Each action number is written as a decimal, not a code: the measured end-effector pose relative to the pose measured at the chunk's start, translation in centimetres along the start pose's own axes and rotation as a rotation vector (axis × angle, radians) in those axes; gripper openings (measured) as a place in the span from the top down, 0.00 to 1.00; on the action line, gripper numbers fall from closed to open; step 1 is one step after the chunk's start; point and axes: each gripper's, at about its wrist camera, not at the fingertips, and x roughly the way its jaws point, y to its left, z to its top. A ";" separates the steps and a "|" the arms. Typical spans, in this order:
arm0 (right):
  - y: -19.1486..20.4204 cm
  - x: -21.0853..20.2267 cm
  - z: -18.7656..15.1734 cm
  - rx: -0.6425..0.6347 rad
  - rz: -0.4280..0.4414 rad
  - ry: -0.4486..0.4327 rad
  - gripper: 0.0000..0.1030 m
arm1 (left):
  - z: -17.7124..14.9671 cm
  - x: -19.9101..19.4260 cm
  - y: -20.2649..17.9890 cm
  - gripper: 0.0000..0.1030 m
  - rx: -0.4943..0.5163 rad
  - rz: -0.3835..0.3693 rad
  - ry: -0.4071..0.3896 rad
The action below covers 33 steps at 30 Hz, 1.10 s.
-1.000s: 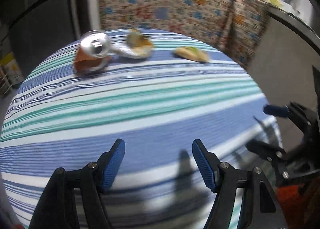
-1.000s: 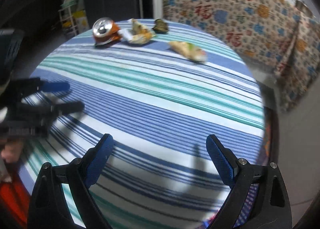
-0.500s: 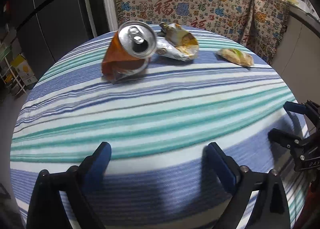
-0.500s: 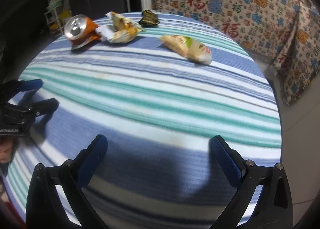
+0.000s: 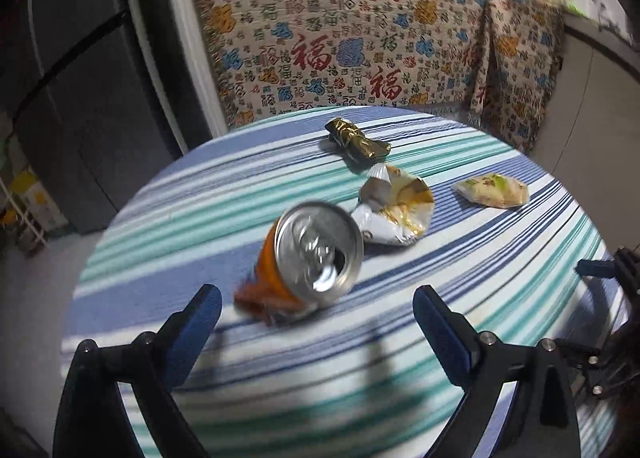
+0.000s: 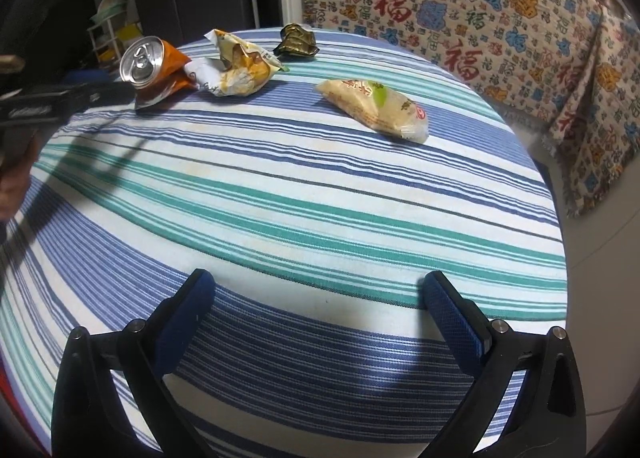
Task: Collect trash
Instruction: 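Grasp the crushed orange can with the left tool while the right tool grasps the cream snack wrapper, then lift the orange can and snack wrapper and carry both toward the blue wastebasket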
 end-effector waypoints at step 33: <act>-4.4 6.0 11.8 -0.145 0.088 0.120 0.80 | -1.2 -3.4 -0.8 0.43 -0.118 -0.163 0.002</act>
